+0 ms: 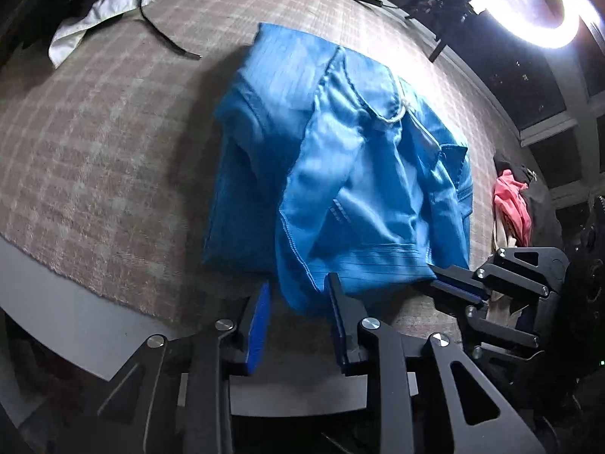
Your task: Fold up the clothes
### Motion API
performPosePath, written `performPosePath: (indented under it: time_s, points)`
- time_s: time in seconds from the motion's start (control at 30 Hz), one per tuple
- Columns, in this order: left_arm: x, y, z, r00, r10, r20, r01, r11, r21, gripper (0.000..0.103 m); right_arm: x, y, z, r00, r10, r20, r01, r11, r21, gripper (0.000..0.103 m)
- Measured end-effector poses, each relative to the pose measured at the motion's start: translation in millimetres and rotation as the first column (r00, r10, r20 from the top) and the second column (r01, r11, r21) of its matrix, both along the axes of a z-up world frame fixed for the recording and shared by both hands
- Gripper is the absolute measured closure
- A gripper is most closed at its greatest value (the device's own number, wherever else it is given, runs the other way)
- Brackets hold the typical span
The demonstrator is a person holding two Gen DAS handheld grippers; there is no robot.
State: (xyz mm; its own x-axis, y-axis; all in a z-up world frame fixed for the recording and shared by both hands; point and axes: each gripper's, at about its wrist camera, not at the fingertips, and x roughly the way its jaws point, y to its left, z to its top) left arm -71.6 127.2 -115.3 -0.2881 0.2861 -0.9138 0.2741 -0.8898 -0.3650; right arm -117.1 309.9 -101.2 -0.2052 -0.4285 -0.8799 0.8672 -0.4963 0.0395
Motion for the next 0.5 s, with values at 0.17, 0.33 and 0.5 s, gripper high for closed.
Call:
performPosePath:
  time_s: [0.17, 0.33, 0.5]
  points:
    - [3.8, 3.0, 12.5, 0.997, -0.015, -0.073, 0.017, 0.999, 0.038, 0.091, -7.1, 14.3, 3.0, 0.999, -0.018, 0.039, 0.02, 0.999, -0.043, 0.1]
    - [0.2, 8.3, 26.2, 0.98, -0.016, -0.198, 0.043, 0.99, 0.131, 0.095, -27.7, 36.0, 14.9, 0.992, -0.074, 0.099, 0.086, 0.988, -0.125, 0.101]
    - [-11.9, -4.6, 19.7, 0.969, 0.059, -0.239, -0.02, 0.986, 0.166, 0.097, -37.0, 54.4, 32.1, 0.985, -0.131, 0.114, 0.152, 0.968, -0.2, 0.101]
